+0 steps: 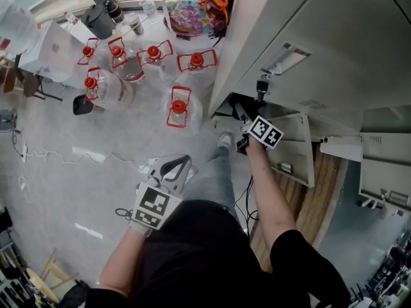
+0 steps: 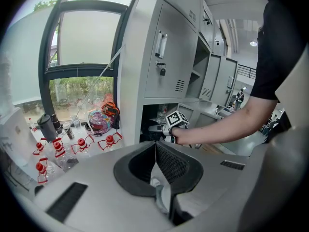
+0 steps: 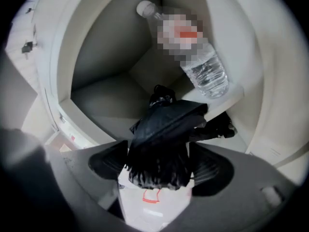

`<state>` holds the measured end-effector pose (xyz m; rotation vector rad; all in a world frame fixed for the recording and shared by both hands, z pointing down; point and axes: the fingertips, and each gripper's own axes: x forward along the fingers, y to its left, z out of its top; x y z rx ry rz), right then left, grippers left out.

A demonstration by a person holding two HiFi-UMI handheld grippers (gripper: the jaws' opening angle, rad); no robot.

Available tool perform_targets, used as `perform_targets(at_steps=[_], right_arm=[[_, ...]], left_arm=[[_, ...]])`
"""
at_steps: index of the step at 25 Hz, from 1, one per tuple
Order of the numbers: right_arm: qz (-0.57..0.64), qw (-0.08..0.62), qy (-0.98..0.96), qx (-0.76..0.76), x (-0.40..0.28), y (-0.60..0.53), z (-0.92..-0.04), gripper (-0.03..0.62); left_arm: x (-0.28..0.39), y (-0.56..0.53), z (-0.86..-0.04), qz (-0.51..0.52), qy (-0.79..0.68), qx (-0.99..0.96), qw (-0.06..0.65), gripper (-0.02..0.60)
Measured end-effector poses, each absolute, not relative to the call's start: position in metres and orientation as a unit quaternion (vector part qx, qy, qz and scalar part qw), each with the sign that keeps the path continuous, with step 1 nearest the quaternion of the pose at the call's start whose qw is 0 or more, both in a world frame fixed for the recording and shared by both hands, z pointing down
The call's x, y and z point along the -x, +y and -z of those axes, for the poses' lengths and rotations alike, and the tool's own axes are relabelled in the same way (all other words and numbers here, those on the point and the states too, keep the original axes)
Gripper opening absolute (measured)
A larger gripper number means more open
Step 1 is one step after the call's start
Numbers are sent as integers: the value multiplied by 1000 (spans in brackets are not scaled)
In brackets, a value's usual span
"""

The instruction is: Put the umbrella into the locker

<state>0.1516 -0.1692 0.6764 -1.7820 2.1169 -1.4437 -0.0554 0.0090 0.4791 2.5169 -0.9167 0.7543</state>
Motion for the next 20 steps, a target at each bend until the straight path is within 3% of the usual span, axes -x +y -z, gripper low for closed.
perform_targets(at_steps=[10,15,20], right_arm=[[417,-32,689,592,-143,-128,-677,391],[355,-106,706,603,-138,-119,-683,263],[322,-162,713,601,-136,-120,-688,226]], left_arm=[[54,7,-480,-265,-322,-892,177,12],[54,7,-481,-267,-321,-891,177,12],[53,9,-483,-269,-322,-890,178,12]])
